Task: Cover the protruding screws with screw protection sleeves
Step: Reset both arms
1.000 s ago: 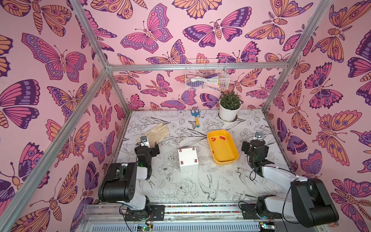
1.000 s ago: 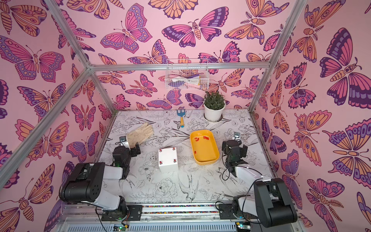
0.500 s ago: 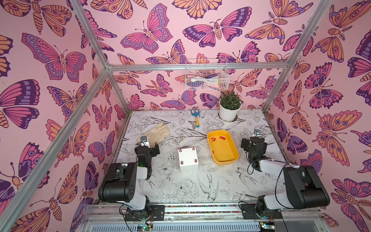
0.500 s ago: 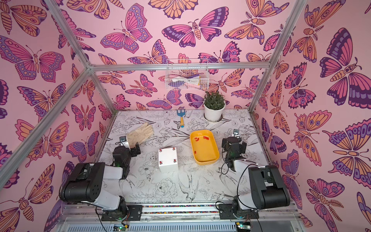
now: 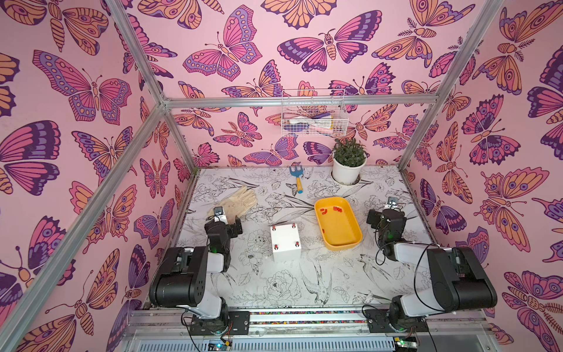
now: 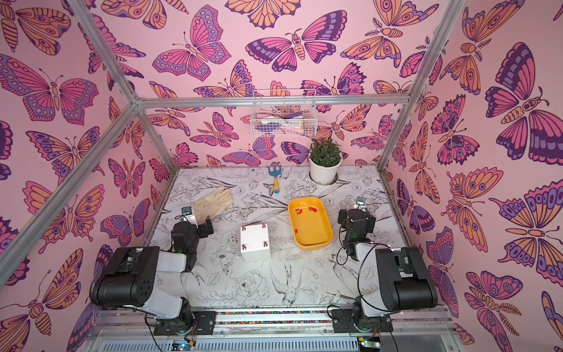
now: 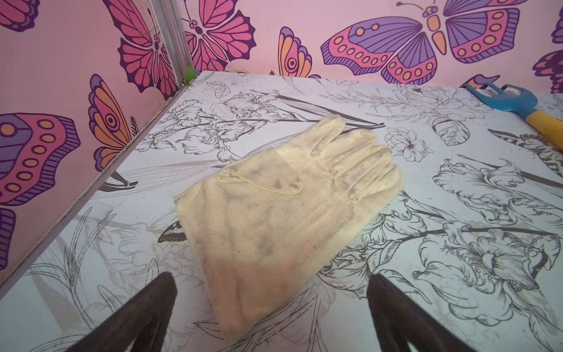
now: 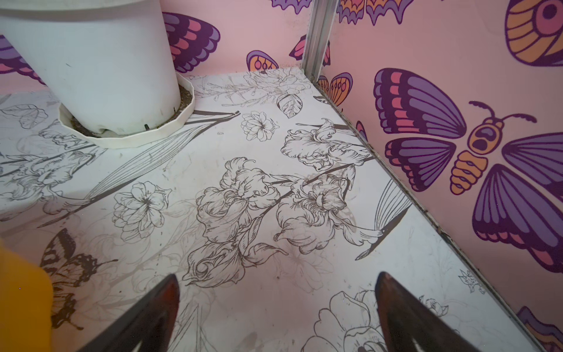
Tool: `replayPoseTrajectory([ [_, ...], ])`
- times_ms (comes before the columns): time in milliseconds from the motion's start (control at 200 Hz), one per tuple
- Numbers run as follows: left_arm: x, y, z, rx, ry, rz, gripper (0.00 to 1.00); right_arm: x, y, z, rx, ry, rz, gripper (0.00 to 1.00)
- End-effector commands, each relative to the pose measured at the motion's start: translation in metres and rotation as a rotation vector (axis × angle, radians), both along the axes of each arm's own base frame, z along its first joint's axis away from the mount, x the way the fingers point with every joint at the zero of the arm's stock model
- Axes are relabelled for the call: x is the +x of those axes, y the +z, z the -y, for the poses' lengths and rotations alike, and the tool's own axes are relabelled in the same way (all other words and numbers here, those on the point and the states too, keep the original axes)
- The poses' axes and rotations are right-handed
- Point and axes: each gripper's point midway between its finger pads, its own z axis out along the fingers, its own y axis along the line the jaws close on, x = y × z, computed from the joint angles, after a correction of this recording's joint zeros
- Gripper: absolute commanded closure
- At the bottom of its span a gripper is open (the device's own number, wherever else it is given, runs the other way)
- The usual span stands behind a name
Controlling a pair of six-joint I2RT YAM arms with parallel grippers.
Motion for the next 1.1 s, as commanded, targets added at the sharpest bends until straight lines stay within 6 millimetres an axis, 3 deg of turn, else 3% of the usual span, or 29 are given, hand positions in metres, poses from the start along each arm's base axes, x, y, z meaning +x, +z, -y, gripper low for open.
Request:
replayPoseTrajectory([
  [0, 0.002, 0.000, 0.000, 0.006, -0.001, -0.003, 0.01, -0.003, 0.008, 0.000, 0.040, 0.026, 0.066, 0.01],
  [195, 0.002, 0.000, 0.000, 0.006, 0.000, -0.003, 0.00, -0.004, 0.003, -0.002, 0.050, 0.065, 0.162, 0.01],
  [325, 0.002, -0.001, 0.000, 0.007, -0.002, -0.005, 0.00, 0.004, -0.004, -0.007, 0.052, 0.095, 0.050, 0.01],
  [1092, 0.002, 0.000, 0.000, 0.006, -0.001, -0.003, 0.00, 0.004, -0.003, -0.012, 0.044, 0.117, 0.052, 0.01],
])
